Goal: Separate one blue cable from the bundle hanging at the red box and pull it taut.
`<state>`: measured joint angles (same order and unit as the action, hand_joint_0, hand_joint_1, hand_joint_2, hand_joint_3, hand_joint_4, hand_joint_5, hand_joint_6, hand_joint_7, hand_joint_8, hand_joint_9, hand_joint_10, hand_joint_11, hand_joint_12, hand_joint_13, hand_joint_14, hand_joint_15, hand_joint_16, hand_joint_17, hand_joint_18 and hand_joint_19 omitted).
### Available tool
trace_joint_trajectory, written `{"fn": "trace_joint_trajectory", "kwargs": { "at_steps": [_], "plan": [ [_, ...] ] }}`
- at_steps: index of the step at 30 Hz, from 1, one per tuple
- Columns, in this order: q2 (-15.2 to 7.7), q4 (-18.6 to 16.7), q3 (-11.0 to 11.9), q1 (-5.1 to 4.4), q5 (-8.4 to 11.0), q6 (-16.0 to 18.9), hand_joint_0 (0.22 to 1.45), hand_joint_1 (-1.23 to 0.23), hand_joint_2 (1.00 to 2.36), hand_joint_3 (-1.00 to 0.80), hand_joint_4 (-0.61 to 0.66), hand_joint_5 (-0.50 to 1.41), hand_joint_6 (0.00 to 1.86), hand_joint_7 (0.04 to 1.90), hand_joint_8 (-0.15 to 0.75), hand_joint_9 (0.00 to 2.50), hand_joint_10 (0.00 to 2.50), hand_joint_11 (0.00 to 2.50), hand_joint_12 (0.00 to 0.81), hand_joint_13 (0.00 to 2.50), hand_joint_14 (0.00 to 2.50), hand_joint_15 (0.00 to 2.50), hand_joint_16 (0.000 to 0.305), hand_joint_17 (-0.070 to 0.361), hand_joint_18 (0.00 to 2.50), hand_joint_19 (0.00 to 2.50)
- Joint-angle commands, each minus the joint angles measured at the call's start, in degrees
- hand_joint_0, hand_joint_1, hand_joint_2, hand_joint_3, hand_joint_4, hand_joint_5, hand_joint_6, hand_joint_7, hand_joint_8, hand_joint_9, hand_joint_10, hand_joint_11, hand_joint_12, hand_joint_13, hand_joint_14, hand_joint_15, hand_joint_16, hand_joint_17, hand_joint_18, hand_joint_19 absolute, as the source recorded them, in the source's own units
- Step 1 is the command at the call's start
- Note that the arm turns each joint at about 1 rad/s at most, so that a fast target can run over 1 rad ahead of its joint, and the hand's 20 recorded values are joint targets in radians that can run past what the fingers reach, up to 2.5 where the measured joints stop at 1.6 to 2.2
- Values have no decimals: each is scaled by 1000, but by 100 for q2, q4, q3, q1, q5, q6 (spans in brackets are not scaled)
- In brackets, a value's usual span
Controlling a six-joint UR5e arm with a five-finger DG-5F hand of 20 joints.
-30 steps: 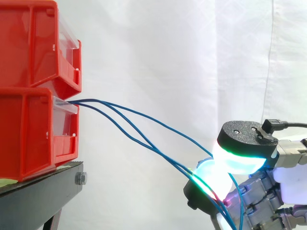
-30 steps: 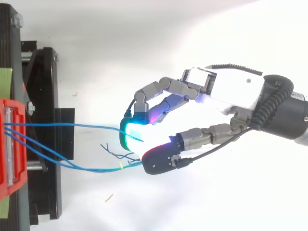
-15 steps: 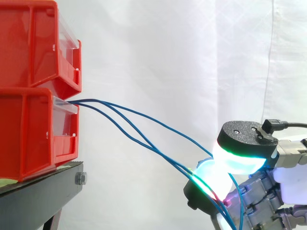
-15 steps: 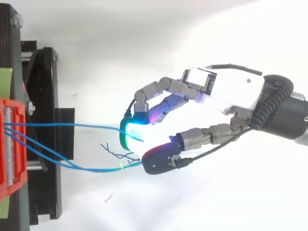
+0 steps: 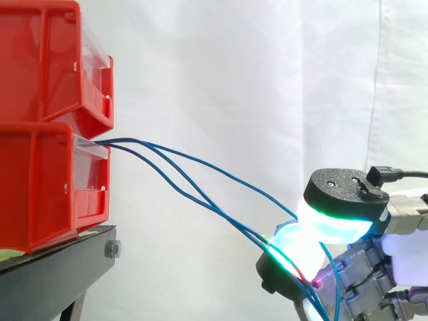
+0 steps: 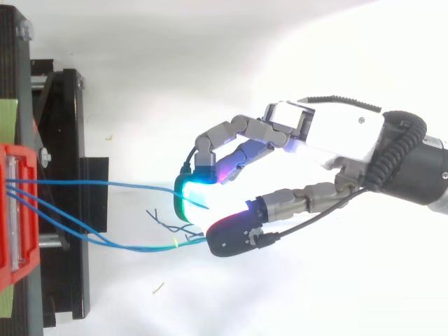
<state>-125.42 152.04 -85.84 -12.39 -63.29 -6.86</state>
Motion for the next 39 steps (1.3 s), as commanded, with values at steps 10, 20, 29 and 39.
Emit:
{"fn": "trace_joint_trajectory", "kwargs": {
  "at_steps": [10,20,29,39],
  "plan": [
    [0,1,-3,0,1,0,578,-659,1001,-50,57,-126,921,1125,326,957,19,820,371,838,18,616,45,102,684,524],
    [0,1,-3,0,1,0,553,-623,1072,-78,37,-127,926,1095,315,1023,18,856,363,898,19,698,47,105,741,602],
    [0,1,-3,-9,1,0,541,-611,1094,-73,41,-125,927,1096,320,1040,18,868,364,947,20,714,49,110,819,610],
    [9,1,-3,0,1,0,535,-605,1109,-71,42,-124,927,1096,318,1033,19,866,366,958,19,730,49,110,841,623]
  ]
}}
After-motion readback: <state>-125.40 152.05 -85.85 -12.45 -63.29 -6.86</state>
